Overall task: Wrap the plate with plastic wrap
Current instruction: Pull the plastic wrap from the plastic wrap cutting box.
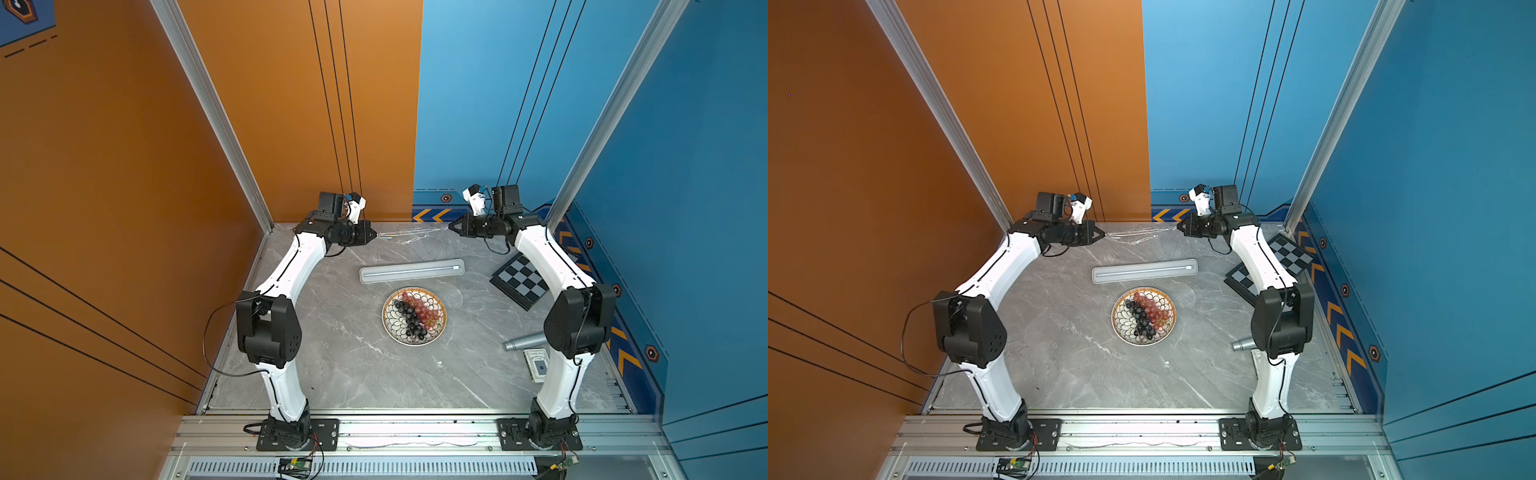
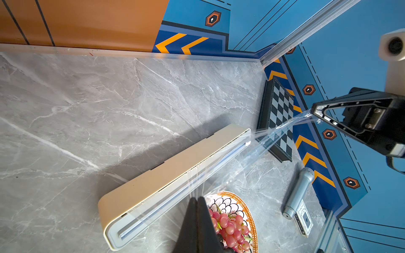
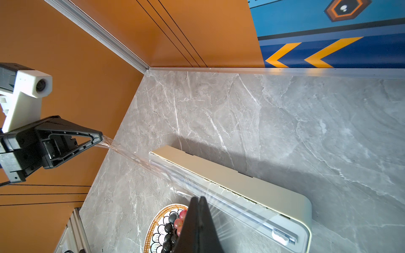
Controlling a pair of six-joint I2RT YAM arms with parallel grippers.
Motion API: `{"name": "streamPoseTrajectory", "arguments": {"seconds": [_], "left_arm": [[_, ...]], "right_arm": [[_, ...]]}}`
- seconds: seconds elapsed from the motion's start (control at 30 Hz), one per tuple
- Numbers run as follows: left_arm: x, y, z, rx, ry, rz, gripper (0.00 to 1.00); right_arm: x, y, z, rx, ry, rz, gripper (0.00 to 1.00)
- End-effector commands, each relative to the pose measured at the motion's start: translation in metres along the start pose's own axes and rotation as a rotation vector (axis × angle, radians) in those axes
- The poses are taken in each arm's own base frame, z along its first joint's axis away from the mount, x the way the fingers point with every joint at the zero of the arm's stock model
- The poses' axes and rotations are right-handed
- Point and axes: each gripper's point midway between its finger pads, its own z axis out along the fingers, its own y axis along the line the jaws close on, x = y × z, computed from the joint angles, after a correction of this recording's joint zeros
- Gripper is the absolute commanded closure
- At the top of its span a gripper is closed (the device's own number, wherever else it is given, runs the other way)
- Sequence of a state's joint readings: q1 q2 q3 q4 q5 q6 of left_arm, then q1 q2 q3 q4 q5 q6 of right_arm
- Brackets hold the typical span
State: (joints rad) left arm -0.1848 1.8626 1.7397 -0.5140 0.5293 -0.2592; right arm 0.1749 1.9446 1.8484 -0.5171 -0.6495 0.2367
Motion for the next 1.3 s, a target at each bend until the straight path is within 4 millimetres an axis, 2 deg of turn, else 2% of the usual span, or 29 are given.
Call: {"name": "streamPoseTrajectory", "arguments": {"seconds": [0.0,0.3,1.03,1.27], "left_arm": [[-0.024,-0.026,-0.025,0.026,-0.080,0.049,1.00],[-0.033,-0.036,-0.032,0.048,-0.100,0.056,1.00],[-0.056,-0.063,-0.067,0.056,-0.195,0.123,1.00],[-0.057,-0.062,-0.067,0.052,-0.198,0.126,1.00]], "right_arm": [[-0.024,0.017,-0.030,0.004,-0.078,-0.029,1.00],[-0.031,0.028,-0.039,-0.012,-0.098,-0.044,1.00],[-0.050,0.057,-0.055,-0.036,-0.155,-0.081,1.00],[-0.055,0.061,-0.057,-0.034,-0.171,-0.088,1.00]]}}
